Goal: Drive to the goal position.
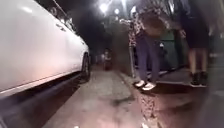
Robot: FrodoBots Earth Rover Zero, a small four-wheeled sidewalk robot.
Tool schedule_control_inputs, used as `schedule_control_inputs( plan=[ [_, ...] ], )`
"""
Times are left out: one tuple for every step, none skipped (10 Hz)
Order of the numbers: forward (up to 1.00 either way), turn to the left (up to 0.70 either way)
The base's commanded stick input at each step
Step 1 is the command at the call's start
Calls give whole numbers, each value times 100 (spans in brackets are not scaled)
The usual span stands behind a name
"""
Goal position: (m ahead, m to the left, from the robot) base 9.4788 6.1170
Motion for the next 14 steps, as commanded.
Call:
schedule_control_inputs(
  plan=[
    [70, 0],
    [70, 0],
    [70, 0],
    [70, 7],
    [70, 23],
    [70, 25],
    [70, 2],
    [70, 0],
    [70, 0],
    [70, 0],
    [70, 0],
    [70, 0],
    [70, 0],
    [70, 0]
  ],
)
